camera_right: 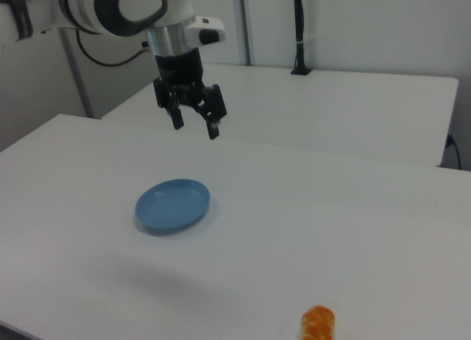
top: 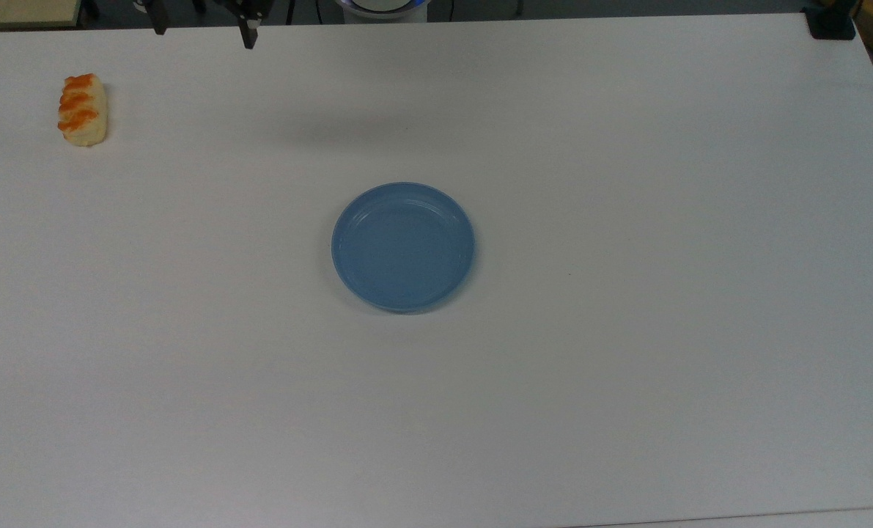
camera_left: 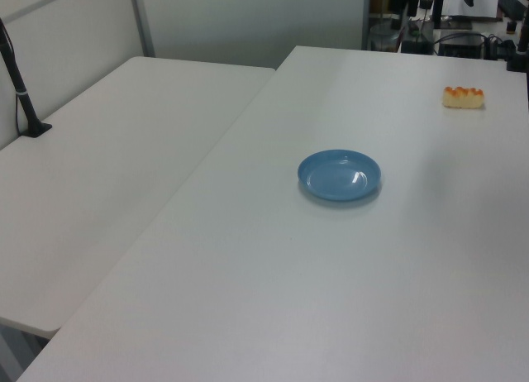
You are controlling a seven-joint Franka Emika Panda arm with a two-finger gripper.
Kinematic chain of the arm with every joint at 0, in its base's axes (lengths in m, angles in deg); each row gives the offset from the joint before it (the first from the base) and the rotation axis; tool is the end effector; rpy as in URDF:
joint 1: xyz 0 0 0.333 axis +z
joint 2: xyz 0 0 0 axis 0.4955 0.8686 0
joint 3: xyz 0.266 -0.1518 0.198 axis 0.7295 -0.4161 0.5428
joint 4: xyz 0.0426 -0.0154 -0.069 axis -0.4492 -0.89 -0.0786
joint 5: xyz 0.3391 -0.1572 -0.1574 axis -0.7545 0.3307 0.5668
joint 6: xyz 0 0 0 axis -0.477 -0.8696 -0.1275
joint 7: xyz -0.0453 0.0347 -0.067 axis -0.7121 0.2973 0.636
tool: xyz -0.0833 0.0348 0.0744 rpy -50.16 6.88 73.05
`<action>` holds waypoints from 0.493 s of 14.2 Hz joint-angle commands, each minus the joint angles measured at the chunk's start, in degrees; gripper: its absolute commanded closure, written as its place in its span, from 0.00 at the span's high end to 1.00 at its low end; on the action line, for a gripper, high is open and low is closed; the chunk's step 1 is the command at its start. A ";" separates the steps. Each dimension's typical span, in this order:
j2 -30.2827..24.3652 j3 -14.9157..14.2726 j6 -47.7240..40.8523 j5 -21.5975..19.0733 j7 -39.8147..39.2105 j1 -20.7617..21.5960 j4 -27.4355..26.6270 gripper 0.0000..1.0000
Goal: Put the bread on a plate
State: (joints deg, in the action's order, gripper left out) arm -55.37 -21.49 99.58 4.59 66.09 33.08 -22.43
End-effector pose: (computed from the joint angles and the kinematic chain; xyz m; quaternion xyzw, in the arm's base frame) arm 0.5719 -0.1287 0.6530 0.9976 -0.0627 0.0218 0.0181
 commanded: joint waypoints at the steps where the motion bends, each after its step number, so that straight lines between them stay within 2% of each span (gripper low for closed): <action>1: -2.63 -2.86 -2.88 1.91 -16.83 -3.02 -4.57 1.00; 3: -2.55 -4.53 -1.75 1.91 -21.42 -4.43 -7.12 1.00; 7: -2.63 -4.71 7.55 2.27 -23.45 -10.13 -16.69 1.00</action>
State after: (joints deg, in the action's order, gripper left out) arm -55.96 -26.33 100.77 5.82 44.46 25.21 -31.41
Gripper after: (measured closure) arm 0.000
